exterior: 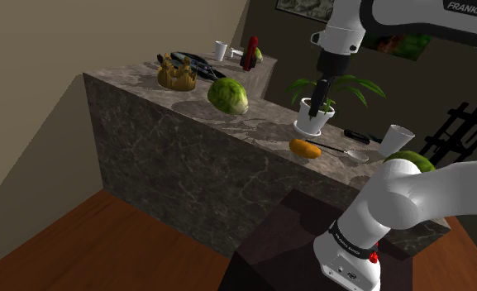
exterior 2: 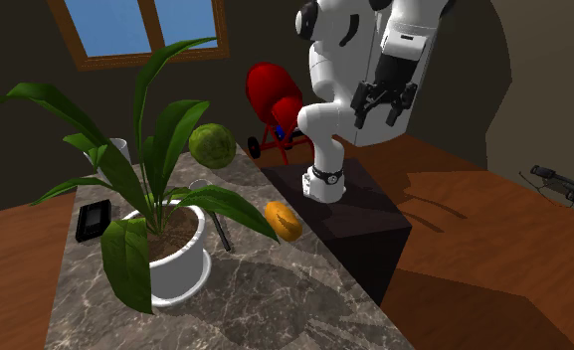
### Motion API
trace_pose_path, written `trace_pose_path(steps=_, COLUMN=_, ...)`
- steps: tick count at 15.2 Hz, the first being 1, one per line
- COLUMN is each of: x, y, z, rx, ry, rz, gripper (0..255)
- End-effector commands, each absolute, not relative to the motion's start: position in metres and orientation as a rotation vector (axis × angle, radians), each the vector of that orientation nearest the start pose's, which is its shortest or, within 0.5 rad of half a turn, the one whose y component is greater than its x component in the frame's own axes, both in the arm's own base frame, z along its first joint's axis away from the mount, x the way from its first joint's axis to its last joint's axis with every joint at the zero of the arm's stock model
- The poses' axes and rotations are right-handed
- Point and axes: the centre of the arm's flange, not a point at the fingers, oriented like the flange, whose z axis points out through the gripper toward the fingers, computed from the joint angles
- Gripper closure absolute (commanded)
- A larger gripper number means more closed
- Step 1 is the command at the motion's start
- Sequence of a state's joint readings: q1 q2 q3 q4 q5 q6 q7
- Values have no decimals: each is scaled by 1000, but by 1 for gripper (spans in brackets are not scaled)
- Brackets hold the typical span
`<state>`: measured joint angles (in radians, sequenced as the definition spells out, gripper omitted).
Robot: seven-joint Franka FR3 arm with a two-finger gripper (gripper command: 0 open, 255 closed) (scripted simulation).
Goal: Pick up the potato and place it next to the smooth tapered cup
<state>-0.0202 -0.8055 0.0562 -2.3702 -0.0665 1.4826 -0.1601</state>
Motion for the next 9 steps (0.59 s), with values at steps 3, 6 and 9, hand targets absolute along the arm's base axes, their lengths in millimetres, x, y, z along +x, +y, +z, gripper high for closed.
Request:
trace_pose_path(steps=3, x=292, y=-12, z=565, rx=-3221, ry=-300, rz=126, gripper=0)
trace_pose_path(steps=6, x=292, y=-43, z=539, rx=-3213, ry=-328, rz=97, gripper=0)
trace_pose_path(steps=9, x=293, y=-73, z=512, rx=-3204, ry=-355, rz=67, gripper=0)
